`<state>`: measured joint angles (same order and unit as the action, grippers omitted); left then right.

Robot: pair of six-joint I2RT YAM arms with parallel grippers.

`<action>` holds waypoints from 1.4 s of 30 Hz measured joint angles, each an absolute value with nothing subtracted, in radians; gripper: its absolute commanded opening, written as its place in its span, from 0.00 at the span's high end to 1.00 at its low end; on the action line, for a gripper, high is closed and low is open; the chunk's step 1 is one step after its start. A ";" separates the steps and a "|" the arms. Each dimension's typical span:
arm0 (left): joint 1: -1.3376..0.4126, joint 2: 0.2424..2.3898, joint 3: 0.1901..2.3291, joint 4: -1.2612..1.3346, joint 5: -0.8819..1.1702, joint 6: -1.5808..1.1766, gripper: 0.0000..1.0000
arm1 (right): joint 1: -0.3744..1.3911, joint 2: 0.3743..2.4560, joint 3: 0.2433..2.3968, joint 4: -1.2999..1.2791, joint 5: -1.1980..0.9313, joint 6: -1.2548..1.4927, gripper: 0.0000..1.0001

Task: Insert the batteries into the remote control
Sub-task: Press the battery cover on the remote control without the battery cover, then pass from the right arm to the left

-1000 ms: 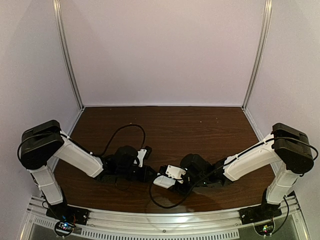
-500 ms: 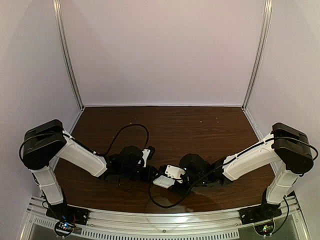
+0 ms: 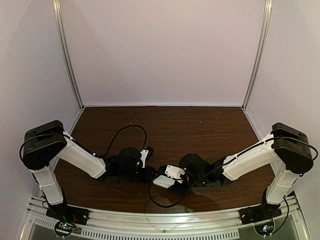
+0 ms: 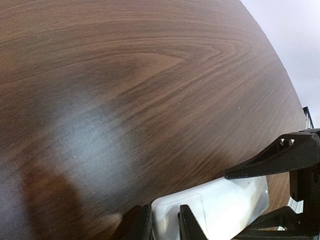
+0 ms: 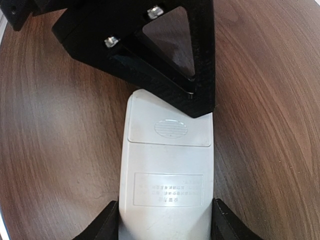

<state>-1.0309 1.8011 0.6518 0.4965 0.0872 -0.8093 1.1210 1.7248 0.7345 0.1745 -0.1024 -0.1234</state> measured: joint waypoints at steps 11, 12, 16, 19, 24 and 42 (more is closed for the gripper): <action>-1.029 1.814 0.660 0.507 0.096 -0.817 0.77 | 1.124 1.726 0.737 0.169 -0.089 -0.099 0.70; -1.029 1.814 0.660 0.508 0.097 -0.817 0.76 | 1.125 1.726 0.737 0.169 -0.089 -0.099 0.71; -1.018 1.810 0.656 0.503 0.130 -0.810 0.65 | 1.126 1.726 0.737 0.173 -0.088 -0.105 0.71; -1.007 1.788 0.649 0.480 0.169 -0.786 0.57 | 1.126 1.730 0.737 0.184 -0.087 -0.108 0.71; -0.988 1.716 0.648 0.372 0.221 -0.732 0.43 | 1.125 1.750 0.743 0.224 -0.075 -0.107 0.72; -0.858 1.031 0.508 0.300 0.047 -0.550 0.17 | 1.041 1.597 0.770 0.172 -0.140 -0.097 0.72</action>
<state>-0.8581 1.0306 0.5076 0.3004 0.0467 -0.5499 1.0412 1.5974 0.7700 0.1719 -0.1402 -0.0967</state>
